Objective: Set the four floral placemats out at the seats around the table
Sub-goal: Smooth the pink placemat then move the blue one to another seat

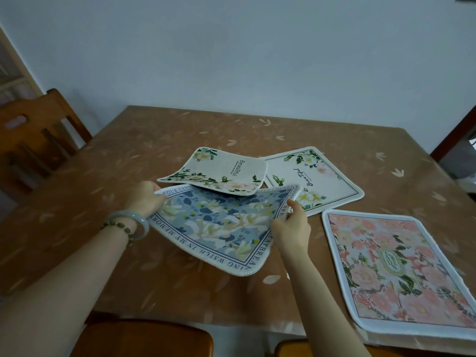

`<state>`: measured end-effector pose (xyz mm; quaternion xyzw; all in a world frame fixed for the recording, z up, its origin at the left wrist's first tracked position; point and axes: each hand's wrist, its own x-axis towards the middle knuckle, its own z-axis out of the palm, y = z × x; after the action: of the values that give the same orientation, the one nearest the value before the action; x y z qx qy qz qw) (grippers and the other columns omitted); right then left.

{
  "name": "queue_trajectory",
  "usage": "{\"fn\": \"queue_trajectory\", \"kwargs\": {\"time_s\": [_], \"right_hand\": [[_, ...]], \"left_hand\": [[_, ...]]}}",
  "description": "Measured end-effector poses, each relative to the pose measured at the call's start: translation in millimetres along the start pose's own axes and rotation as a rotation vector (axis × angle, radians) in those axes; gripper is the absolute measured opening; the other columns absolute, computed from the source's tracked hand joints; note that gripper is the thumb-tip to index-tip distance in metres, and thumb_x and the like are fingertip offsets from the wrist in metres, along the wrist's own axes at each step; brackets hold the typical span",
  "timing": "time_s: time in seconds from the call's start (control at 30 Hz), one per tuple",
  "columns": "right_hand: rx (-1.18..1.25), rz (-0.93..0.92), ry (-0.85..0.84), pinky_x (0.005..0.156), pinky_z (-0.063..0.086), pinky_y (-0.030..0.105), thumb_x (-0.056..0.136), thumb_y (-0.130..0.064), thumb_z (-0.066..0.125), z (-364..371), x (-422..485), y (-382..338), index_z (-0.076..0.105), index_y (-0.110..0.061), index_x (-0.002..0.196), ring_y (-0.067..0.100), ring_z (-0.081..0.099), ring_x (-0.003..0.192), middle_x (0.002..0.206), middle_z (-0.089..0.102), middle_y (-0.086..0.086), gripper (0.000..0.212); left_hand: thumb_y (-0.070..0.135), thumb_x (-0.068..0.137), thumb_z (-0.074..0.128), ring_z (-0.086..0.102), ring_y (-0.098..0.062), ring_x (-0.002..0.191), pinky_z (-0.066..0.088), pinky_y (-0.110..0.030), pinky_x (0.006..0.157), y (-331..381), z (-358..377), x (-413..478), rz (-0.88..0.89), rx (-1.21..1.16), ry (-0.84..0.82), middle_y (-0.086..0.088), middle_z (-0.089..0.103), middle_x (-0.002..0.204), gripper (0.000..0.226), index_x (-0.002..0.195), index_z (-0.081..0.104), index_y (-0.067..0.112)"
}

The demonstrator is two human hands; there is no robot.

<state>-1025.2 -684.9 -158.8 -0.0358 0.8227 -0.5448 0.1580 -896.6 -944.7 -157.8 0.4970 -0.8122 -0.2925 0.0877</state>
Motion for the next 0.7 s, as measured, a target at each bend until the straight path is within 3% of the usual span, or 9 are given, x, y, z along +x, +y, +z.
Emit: {"fn": "queue_trajectory", "kwargs": {"time_s": [0.1, 0.3, 0.4, 0.53, 0.7], "right_hand": [[0.007, -0.056, 0.017, 0.08, 0.055, 0.041, 0.08, 0.001, 0.051, 10.9, 14.2, -1.8, 0.043, -0.019, 0.138, 0.026, 0.062, 0.098, 0.126, 0.058, 0.009, 0.063], [0.02, -0.109, 0.027, 0.055, 0.044, 0.022, 0.081, 0.003, 0.051, 24.2, 50.2, -5.9, 0.041, -0.02, 0.139, 0.003, 0.054, 0.068, 0.118, 0.06, 0.007, 0.063], [-0.027, -0.108, 0.007, 0.042, 0.038, 0.011, 0.081, 0.003, 0.052, 23.6, 59.9, -0.3, 0.043, -0.019, 0.138, 0.001, 0.052, 0.061, 0.122, 0.058, 0.008, 0.062], [-0.097, -0.056, -0.026, 0.06, 0.051, 0.031, 0.08, -0.004, 0.055, 16.0, 54.6, 9.2, 0.047, -0.016, 0.135, 0.013, 0.059, 0.07, 0.122, 0.058, 0.011, 0.057], [-0.131, -0.005, -0.02, 0.062, 0.046, 0.029, 0.081, -0.008, 0.055, -1.6, 44.5, 3.3, 0.048, -0.01, 0.136, 0.018, 0.059, 0.067, 0.124, 0.059, 0.018, 0.055]], "left_hand": [[0.016, 0.093, 0.058, 0.055, -0.011, 0.061, 0.037, -0.026, 0.046, 5.9, 8.2, 15.6, 0.018, -0.024, 0.081, 0.001, 0.058, 0.073, 0.01, 0.097, 0.063, 0.009], [0.015, 0.094, 0.055, 0.056, -0.014, 0.058, 0.038, -0.026, 0.043, 17.4, 26.1, 44.6, 0.028, -0.107, 0.168, -0.005, 0.061, 0.078, 0.011, 0.097, 0.062, 0.007], [0.013, 0.092, 0.057, 0.057, -0.015, 0.057, 0.038, -0.023, 0.043, 12.0, 33.3, 45.1, -0.014, -0.073, 0.076, -0.005, 0.061, 0.072, 0.008, 0.091, 0.063, 0.007], [0.006, 0.085, 0.064, 0.054, -0.026, 0.064, 0.037, -0.028, 0.054, -0.4, 36.1, 36.0, -0.156, 0.017, -0.224, -0.013, 0.058, 0.073, 0.013, 0.074, 0.059, 0.0], [0.008, 0.084, 0.066, 0.056, -0.027, 0.063, 0.038, -0.03, 0.056, -6.6, 31.0, 25.3, -0.183, -0.071, -0.237, -0.016, 0.061, 0.073, 0.018, 0.071, 0.058, -0.002]]}}
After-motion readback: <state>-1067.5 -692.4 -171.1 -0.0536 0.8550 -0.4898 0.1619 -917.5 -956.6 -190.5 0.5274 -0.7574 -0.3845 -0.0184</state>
